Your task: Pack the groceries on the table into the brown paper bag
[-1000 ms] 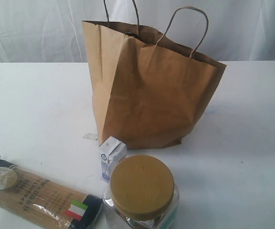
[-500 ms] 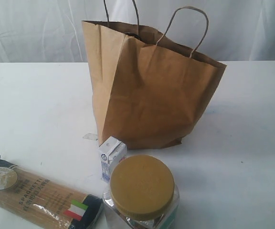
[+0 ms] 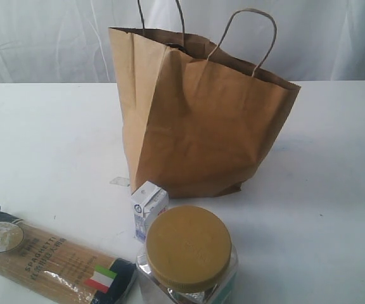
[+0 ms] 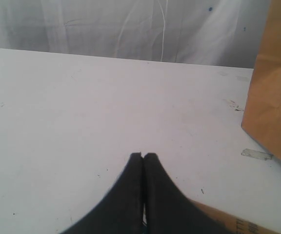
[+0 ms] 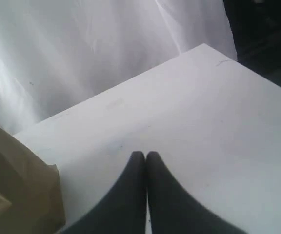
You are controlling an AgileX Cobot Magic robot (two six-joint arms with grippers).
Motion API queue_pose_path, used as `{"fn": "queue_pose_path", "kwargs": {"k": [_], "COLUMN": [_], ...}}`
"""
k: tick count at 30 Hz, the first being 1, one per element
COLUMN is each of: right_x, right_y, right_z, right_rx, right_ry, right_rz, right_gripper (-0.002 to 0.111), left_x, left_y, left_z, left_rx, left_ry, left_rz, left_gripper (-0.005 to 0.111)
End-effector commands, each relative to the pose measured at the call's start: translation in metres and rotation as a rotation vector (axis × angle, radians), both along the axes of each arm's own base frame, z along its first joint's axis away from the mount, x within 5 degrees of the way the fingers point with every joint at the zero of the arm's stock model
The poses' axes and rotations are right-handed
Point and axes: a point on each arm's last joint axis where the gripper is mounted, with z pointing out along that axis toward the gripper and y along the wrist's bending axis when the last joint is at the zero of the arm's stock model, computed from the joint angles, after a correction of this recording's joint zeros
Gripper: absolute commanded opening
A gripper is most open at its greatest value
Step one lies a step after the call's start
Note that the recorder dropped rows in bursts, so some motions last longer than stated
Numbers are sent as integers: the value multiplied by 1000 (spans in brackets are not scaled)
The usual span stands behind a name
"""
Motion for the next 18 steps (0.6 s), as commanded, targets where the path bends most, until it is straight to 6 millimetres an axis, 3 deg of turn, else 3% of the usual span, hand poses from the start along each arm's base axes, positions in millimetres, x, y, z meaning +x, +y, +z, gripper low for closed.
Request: {"fn": "queue_pose_path", "kwargs": {"k": [1,9,12,15,16,18], "right_x": [0,-1,-2,-2,-2,-2], "right_y": [5,9,10,10,10,10], "right_z": [-5,-9,-10,-10,-10,-11], "right_rx": [4,-16,-15,-15,-15,-12], "right_ry": [53,95,98,100,100,105], "right_rz": [59,108,112,114,114,115], "right_gripper": [0,0,0,0,0,0], "left_x": [0,0,-1,-20,-21,-13], "left_y": [0,-8,-12,-18,-14,-1], "left_z": [-1,13,23,66,73,93], "left_rx": [-4,-32,-116,-278,-298,-490], "left_ry": [-7,-153,-252,-740,-767,-661], "left_rz": [-4,-84,-135,-285,-241,-112], "left_gripper": [0,0,0,0,0,0]}}
